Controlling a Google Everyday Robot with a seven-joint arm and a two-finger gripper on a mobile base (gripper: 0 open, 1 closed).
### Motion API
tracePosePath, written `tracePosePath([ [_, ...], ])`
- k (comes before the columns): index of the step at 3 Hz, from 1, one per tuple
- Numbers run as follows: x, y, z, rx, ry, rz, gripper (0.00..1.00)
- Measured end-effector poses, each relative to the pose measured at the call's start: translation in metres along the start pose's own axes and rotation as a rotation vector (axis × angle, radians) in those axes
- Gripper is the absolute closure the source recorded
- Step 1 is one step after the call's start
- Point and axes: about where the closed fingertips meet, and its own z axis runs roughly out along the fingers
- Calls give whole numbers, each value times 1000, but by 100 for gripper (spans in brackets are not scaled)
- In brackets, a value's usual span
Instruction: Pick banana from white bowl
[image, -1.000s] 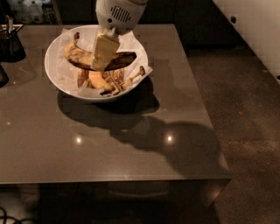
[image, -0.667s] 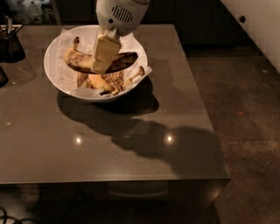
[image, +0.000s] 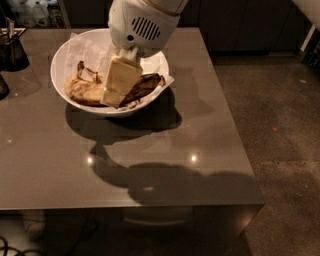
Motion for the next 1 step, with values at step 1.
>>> tracePosePath([
  [1, 0, 0, 0, 0, 0, 0, 100],
])
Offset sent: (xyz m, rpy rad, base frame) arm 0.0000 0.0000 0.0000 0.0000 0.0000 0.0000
